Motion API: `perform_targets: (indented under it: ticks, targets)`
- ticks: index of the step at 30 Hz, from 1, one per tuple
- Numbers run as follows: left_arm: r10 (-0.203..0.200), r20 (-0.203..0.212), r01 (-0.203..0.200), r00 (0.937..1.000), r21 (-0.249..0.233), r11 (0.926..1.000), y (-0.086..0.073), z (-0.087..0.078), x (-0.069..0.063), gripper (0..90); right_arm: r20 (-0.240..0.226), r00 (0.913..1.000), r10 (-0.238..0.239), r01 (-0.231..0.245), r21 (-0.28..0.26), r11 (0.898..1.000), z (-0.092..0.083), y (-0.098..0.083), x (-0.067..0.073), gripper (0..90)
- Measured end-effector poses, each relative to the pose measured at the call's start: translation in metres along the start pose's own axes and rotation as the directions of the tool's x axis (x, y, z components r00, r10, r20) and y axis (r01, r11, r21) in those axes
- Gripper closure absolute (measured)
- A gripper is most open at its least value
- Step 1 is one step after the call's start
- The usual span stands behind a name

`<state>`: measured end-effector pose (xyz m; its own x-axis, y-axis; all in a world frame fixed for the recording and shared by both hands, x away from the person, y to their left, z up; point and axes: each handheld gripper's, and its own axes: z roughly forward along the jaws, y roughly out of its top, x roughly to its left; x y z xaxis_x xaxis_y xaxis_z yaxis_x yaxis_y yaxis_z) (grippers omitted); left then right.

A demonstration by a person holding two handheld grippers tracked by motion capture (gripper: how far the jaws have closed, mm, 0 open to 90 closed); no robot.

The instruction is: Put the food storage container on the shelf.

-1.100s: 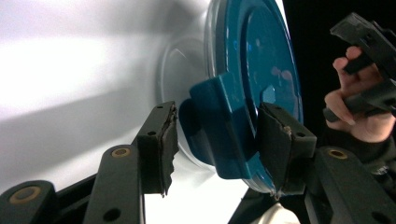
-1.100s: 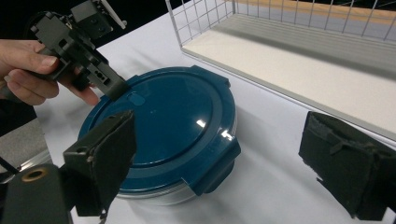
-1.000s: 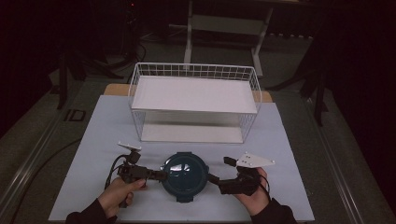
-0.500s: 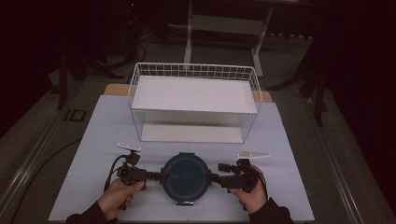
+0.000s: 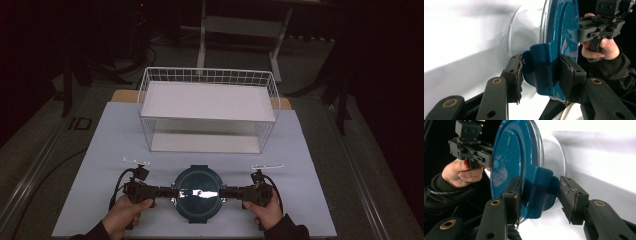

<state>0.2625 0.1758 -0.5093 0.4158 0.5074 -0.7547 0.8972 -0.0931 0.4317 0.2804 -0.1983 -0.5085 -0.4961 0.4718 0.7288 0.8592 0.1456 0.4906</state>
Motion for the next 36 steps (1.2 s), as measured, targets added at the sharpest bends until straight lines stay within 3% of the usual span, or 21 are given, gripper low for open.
perform_targets:
  ticks: [6, 13, 17, 23, 25, 36]
  targets:
    - [0.015, -0.008, -0.015, 0.9999, -0.009, 0.9998, -0.001, 0.0, -0.003, 56.8, -0.015, 0.9996, 0.022, -0.022, 0.018, 1.0, 0.003, -0.002, -0.002, 53.3]
    - [0.005, -0.016, -0.005, 0.9999, -0.022, 0.9998, -0.004, 0.0, -0.003, 56.6, -0.023, 0.9988, 0.043, -0.044, -0.016, 0.999, 0.004, -0.006, -0.002, 54.2]
    - [0.002, -0.03, -0.002, 0.9995, -0.029, 0.9996, -0.009, -0.002, -0.005, 56.6, -0.002, 0.9998, 0.022, -0.022, -0.016, 1.0, 0.005, -0.005, 0.008, 55.0]
    - [0.026, -0.059, -0.029, 0.9979, -0.044, 0.9986, -0.011, -0.003, -0.012, 57.1, -0.005, 0.9998, 0.022, -0.022, -0.025, 0.999, 0.004, -0.006, 0.009, 55.8]
    - [0.05, -0.074, -0.054, 0.996, -0.055, 0.997, -0.009, -0.004, -0.016, 57.2, 0.001, 0.9999, 0.011, -0.011, -0.019, 1.0, 0.003, -0.006, 0.01, 55.8]
    - [0.074, -0.067, -0.079, 0.995, -0.075, 0.9941, 0.015, -0.004, -0.021, 57.1, 0.001, 0.9999, -0.012, 0.012, -0.057, 0.998, -0.007, 0.012, 0.011, 56.0]
